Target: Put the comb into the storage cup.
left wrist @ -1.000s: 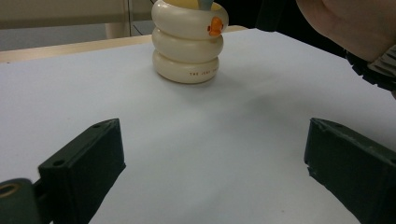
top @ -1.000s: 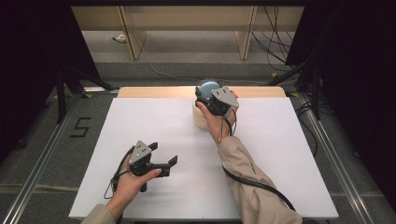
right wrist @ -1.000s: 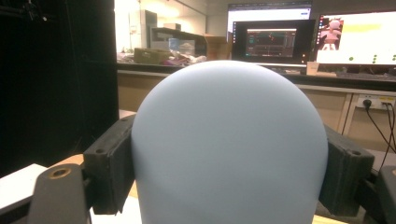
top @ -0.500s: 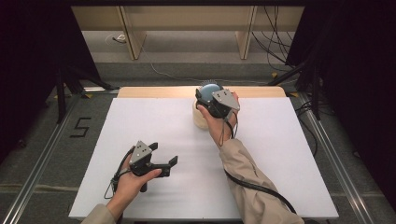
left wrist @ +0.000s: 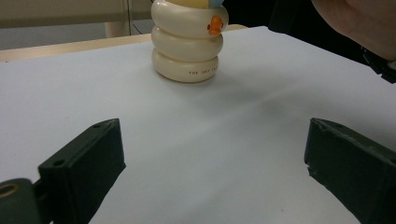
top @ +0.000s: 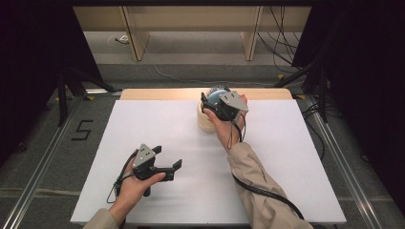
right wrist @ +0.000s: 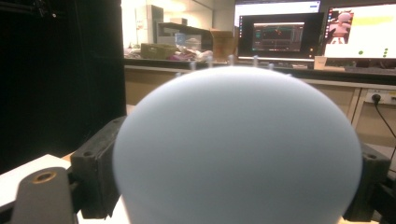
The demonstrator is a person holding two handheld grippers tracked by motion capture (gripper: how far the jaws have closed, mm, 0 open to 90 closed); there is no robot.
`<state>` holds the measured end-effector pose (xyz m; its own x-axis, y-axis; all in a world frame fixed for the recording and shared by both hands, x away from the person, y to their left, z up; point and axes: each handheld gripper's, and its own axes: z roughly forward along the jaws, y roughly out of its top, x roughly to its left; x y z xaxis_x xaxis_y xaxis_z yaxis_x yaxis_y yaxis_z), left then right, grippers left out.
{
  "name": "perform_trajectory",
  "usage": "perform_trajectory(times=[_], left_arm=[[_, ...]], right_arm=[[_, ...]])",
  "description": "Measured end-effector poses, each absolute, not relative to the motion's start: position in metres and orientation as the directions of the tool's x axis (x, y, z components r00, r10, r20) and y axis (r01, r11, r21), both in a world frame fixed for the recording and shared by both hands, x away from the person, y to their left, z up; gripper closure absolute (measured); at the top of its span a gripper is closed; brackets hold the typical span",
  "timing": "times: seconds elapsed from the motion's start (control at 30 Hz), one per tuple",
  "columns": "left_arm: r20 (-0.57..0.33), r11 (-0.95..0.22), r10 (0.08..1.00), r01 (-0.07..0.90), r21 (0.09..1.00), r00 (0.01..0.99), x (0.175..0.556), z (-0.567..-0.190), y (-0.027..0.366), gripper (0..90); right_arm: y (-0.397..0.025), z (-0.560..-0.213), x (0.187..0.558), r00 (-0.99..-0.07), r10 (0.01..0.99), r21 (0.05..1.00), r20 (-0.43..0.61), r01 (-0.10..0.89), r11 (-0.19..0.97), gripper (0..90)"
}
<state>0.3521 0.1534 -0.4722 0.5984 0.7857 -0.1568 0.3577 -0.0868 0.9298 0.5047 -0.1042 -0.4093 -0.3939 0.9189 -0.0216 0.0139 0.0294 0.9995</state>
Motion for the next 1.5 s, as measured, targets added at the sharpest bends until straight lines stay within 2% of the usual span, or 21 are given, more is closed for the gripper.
perform_trajectory(times=[0.6,0.9,1.5], left_arm=[[-0.155,-0.089,0.787,0.358,0.929,0.597,0.352,-0.472,0.153,4.3],[-0.156,-0.09,0.788,0.361,0.928,0.596,0.352,-0.473,0.153,4.3],[-0.158,-0.086,0.79,0.362,0.928,0.592,0.352,-0.473,0.154,4.3]], right_arm=[[-0.116,-0.4,0.496,-0.444,0.895,0.997,-0.045,0.038,0.069,6.1],[-0.123,-0.397,0.493,-0.468,0.882,0.992,-0.063,0.071,0.108,4.8],[-0.135,-0.394,0.489,-0.504,0.864,0.986,-0.011,0.136,0.092,3.9]])
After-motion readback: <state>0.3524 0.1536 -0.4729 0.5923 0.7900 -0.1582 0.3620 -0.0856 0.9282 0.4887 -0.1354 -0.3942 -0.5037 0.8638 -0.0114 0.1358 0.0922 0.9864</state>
